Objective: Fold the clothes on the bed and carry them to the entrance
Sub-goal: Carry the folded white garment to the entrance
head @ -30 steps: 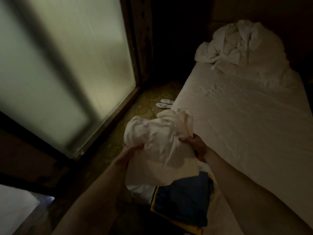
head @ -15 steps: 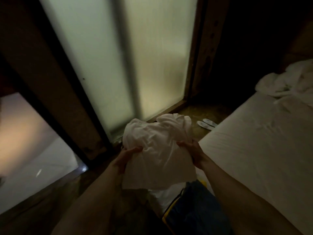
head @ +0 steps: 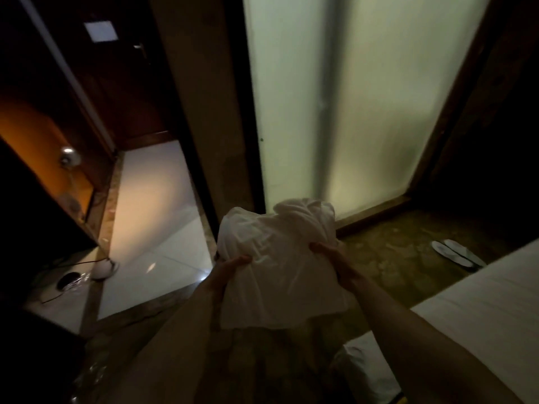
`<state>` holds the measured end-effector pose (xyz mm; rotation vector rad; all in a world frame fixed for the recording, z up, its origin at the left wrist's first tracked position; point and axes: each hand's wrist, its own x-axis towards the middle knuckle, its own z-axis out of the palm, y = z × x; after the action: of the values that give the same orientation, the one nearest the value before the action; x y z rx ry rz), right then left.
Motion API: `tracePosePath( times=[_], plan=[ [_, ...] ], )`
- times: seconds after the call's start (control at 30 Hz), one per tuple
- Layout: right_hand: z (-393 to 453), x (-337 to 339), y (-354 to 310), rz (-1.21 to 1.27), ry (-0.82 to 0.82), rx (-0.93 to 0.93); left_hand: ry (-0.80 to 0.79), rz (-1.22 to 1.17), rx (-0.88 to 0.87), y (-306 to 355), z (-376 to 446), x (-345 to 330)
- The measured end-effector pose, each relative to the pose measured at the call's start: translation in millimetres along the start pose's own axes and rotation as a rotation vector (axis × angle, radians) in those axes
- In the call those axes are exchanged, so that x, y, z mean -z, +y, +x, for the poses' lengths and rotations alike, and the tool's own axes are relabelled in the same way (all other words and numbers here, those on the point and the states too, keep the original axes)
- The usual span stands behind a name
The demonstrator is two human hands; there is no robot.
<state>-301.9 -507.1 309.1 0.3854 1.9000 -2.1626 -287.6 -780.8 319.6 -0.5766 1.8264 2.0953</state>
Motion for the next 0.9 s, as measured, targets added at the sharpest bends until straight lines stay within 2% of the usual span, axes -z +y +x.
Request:
tracePosePath(
  times=[0.23, 0.43, 0.63, 0.73, 0.9],
  plan=[
    [36.5, -127.2, -11.1, -0.058, -0.093, -0.031, 0.195, -0.063, -0.062, 14.6, 12.2, 121.2],
    [79.1, -210.6, -6.9, -0.124, -0.147, -0.060, 0.303, -0.109, -0.057, 33.9, 5.3, 178.5],
    [131.4, -277.7, -4.5, -0.156, -0.205, -0.085, 0.388, -0.111, -0.069, 1.1, 92.4, 282.7],
    [162.4, -312.2, -13.7, -0.175, -0.253, -0.091, 0.455, -0.196, -0.088, 44.7, 80.7, 280.5],
    [213.5, -370.6, -38.1, -0.185, -0.326, -0.086, 0.458, -0.262, -0.159, 96.6, 90.4, 293.4]
  ],
)
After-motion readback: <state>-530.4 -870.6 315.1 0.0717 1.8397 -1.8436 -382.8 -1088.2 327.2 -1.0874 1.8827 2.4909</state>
